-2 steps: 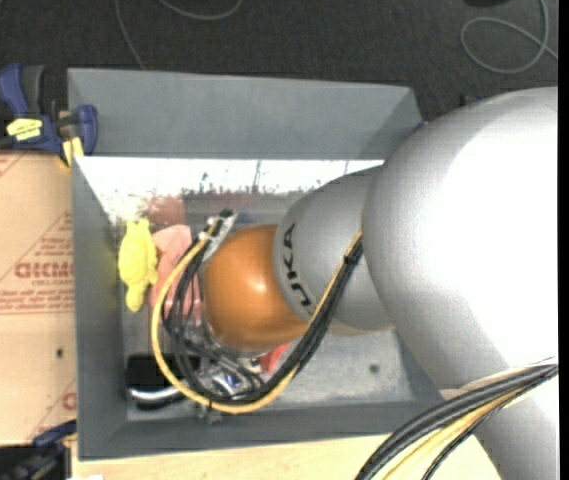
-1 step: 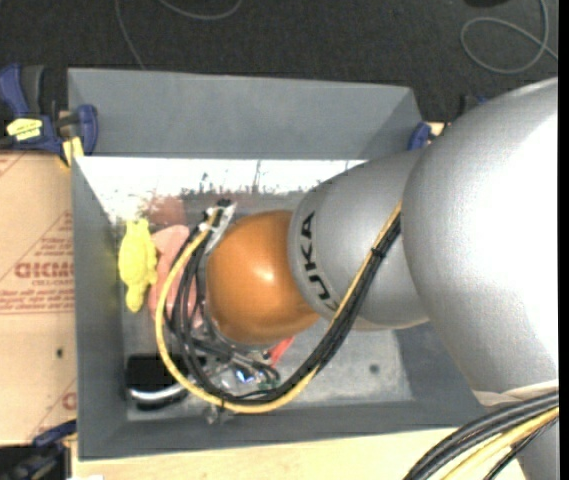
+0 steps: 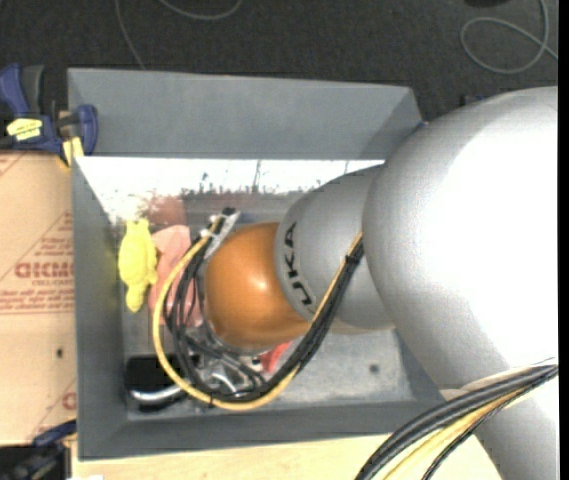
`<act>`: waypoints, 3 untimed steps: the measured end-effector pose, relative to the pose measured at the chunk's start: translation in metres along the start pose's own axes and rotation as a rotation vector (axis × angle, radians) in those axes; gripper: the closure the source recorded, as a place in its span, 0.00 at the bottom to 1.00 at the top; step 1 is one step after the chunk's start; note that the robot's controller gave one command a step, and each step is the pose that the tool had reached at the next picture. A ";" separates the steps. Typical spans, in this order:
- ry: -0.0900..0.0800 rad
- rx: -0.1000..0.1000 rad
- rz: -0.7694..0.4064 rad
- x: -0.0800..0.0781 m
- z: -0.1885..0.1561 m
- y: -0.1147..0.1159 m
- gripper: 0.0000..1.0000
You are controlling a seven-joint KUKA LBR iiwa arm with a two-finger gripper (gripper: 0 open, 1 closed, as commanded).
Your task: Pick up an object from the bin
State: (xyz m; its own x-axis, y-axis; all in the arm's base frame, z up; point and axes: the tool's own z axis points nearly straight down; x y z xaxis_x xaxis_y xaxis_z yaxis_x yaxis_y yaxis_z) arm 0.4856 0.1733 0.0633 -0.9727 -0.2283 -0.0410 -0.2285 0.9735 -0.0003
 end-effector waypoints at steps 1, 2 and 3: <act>0.000 0.000 0.001 0.000 0.000 0.000 1.00; 0.002 0.000 0.001 0.001 -0.005 0.000 1.00; 0.009 0.002 0.002 0.002 -0.026 -0.001 1.00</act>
Offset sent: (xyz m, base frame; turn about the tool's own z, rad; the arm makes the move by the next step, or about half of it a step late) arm -0.0001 -0.0002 0.0628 0.0000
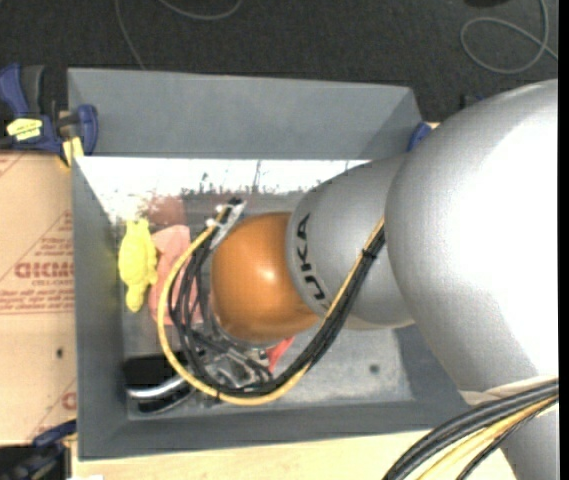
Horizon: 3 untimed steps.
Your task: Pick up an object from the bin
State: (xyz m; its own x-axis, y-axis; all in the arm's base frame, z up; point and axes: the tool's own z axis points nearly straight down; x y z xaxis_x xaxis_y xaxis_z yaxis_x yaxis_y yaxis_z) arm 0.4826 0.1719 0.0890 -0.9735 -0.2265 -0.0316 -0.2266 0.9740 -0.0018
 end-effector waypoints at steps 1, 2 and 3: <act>-0.002 -0.001 0.000 -0.001 -0.021 0.000 1.00; -0.003 0.000 0.000 -0.002 -0.038 0.000 1.00; 0.002 0.001 0.001 -0.002 -0.050 -0.001 1.00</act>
Offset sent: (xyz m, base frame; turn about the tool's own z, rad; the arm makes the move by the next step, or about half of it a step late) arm 0.0000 0.0001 0.0609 0.0000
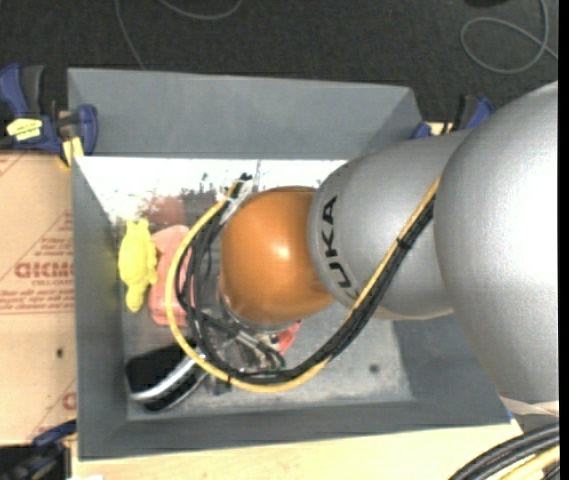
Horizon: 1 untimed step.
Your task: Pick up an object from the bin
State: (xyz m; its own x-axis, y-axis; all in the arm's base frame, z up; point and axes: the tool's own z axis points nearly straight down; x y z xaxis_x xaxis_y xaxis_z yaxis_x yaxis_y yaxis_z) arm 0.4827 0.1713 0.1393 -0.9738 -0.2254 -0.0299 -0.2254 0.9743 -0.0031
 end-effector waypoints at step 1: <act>-0.002 0.000 0.000 0.000 -0.013 0.000 1.00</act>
Offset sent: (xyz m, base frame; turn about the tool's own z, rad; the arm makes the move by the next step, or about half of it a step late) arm -0.0001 0.0000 0.0277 0.0000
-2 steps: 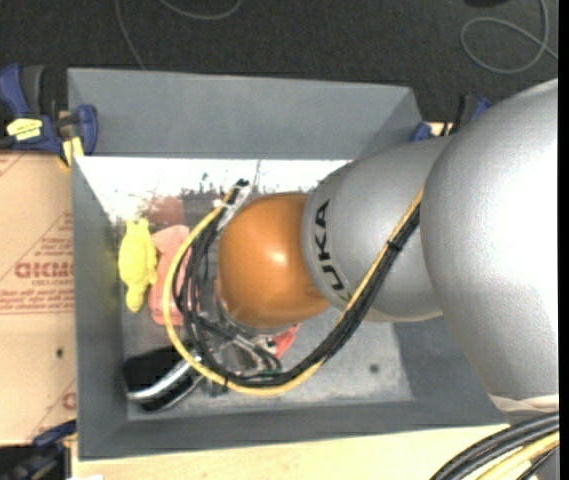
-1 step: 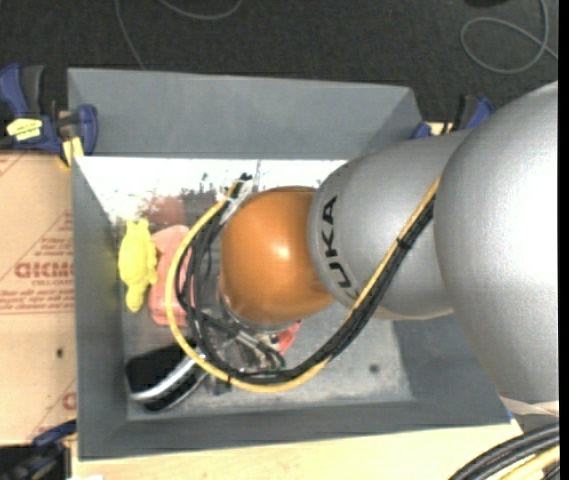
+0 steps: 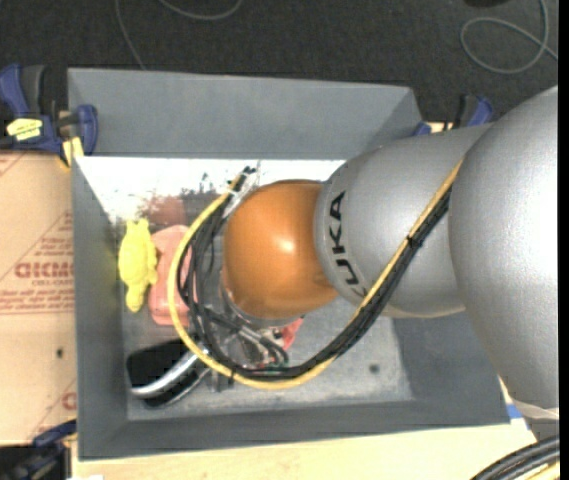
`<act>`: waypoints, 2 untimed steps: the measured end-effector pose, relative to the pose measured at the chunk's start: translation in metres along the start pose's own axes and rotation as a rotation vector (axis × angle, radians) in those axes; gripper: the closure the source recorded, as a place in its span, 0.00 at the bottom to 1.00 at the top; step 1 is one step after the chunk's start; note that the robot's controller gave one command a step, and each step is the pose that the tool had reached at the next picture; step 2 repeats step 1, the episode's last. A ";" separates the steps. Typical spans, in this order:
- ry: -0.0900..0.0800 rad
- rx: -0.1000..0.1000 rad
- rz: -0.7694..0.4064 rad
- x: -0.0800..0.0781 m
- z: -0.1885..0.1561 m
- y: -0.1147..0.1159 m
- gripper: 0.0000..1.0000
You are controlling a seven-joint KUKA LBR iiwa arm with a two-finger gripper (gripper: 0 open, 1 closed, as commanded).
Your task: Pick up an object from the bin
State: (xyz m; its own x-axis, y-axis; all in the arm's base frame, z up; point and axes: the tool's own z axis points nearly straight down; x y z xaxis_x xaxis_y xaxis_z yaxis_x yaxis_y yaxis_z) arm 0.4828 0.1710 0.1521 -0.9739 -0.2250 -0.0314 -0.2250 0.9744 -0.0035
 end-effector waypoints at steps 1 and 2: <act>0.000 0.000 0.001 0.000 -0.008 0.000 1.00; 0.000 0.000 0.001 0.000 -0.008 0.000 1.00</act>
Offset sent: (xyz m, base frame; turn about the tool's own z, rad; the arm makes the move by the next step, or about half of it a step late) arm -0.0002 -0.0001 0.0076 0.0000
